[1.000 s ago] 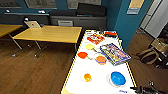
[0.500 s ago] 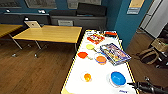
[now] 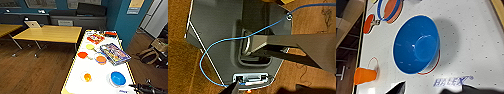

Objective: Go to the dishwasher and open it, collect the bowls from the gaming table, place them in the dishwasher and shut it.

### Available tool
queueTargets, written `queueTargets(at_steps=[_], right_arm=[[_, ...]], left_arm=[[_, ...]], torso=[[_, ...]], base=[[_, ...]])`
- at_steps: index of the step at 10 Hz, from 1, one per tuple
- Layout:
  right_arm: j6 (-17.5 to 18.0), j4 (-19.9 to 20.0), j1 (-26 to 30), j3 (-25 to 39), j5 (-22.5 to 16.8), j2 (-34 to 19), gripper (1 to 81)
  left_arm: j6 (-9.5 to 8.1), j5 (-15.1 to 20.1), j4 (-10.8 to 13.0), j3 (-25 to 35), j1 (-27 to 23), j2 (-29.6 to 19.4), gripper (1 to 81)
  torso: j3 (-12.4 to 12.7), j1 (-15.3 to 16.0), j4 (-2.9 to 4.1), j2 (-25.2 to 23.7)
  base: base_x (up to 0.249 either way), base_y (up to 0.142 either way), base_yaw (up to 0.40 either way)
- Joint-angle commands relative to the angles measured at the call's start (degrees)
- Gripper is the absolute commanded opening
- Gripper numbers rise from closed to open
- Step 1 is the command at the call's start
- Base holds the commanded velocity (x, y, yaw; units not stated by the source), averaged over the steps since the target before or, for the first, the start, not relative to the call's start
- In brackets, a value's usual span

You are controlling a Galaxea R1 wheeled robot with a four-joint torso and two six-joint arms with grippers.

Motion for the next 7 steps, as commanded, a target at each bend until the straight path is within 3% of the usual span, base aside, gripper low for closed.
queueTargets(at_steps=[1,3,6,7], right_arm=[[2.24,10.23,5.25,-6.06,-0.95,0.13,81.1],[2.24,10.5,5.95,-7.12,-1.03,2.5,81.1],[2.24,10.06,6.92,-7.29,-1.21,3.48,81.1],[2.24,10.06,6.92,-7.2,-1.21,3.48,81.1]], left_arm=[[-0.01,3.58,0.07,0.64,0.09,-0.62,81.1],[-0.01,3.58,-0.02,0.11,0.09,-0.62,81.1],[-0.09,3.58,-0.11,-0.07,0.09,-0.45,81.1],[-0.01,3.58,-0.02,-0.07,0.09,-0.36,81.1]], torso=[[0.0,0.0,0.0,0.0],[0.0,0.0,0.0,0.0],[-5.01,0.0,0.0,0.0],[-5.54,0.0,0.0,0.0]], base=[[0.0,0.0,0.0],[0.0,0.0,0.0],[0.0,0.0,0.0],[0.0,0.0,0.0]])
